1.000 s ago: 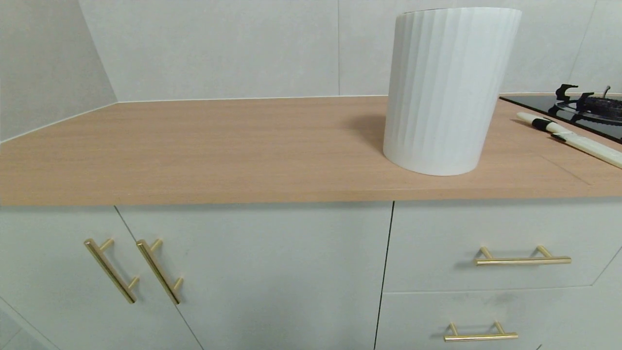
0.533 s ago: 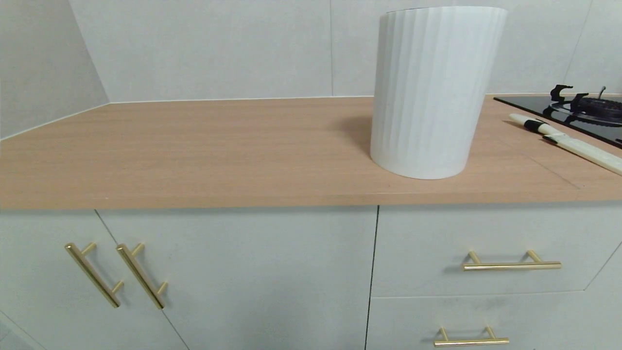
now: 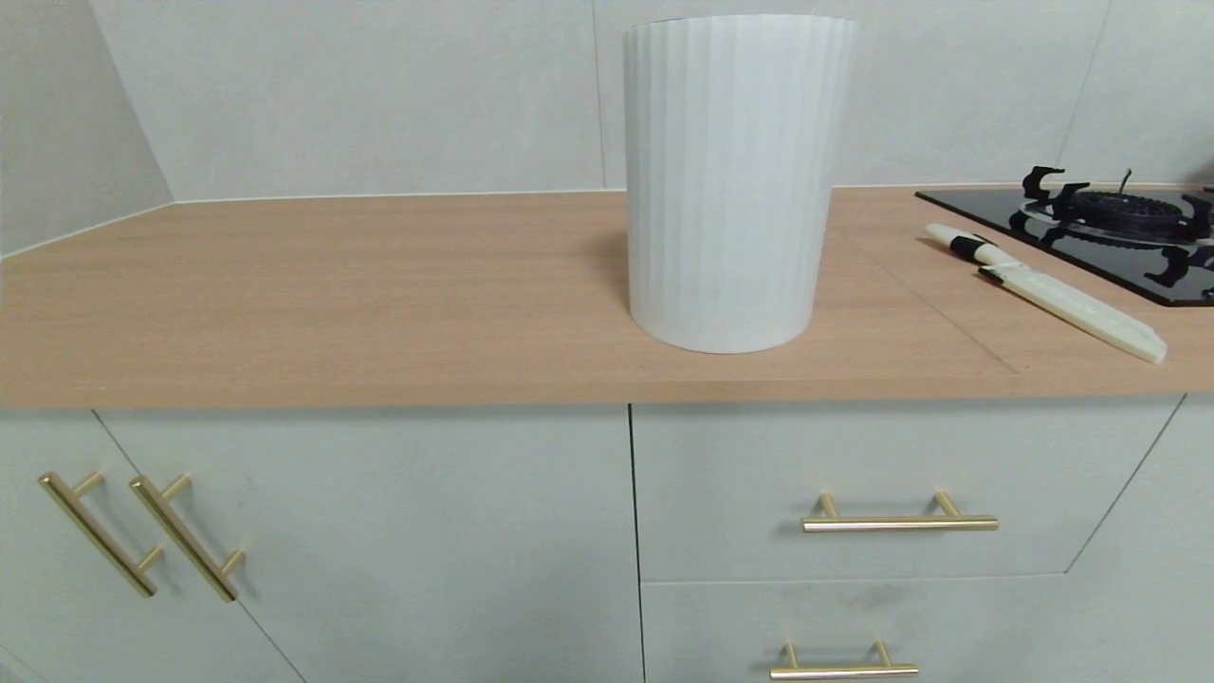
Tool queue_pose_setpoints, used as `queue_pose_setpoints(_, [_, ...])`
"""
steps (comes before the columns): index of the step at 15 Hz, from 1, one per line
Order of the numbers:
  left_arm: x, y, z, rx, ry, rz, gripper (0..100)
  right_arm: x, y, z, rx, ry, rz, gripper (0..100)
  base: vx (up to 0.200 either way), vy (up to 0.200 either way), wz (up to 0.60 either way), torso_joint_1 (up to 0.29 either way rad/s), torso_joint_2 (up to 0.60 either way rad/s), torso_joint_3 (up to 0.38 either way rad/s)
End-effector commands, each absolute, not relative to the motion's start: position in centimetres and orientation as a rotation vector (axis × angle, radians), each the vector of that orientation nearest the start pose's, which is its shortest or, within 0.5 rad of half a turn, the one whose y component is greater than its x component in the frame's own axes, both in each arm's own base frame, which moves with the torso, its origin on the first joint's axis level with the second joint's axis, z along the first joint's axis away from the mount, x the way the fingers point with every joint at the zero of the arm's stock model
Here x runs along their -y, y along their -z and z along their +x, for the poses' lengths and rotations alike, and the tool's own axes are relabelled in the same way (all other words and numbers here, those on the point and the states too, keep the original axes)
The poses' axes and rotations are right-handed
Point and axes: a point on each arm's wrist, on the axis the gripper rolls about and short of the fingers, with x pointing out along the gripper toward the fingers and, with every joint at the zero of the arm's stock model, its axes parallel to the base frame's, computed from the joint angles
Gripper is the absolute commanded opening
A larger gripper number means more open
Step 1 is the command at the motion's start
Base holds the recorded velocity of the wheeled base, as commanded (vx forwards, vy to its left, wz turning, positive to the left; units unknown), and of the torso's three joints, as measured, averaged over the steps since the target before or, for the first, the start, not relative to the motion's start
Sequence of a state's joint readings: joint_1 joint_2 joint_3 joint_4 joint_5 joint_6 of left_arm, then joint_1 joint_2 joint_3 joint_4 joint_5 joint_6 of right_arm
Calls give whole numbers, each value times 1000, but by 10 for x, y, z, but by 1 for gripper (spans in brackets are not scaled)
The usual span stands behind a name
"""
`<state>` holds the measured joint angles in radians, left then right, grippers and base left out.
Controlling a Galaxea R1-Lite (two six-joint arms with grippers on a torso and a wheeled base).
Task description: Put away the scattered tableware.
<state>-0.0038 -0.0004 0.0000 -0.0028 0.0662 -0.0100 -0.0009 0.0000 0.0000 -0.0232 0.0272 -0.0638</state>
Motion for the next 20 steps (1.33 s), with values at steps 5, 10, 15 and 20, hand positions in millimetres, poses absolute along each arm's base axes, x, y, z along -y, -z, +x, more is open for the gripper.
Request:
queue_pose_setpoints(5, [-2,-76,-23,3,-64,-11,100,-1,-78,-23,22,-27,-65,100,0,0,0,0,0,0])
queue_pose_setpoints(10, [-2,-76,-23,3,-64,-11,100,-1,-78,-23,22,-27,-65,100,0,0,0,7,-29,-24])
queue_pose_setpoints(15, [-2,-76,-23,5,-63,-11,100,-1,-78,-23,22,-27,-65,100,0,0,0,104,-337,-270])
queue_pose_setpoints(20, [-2,-76,-23,5,-63,-11,100,-1,-78,-23,22,-27,-65,100,0,0,0,168,-485,-289])
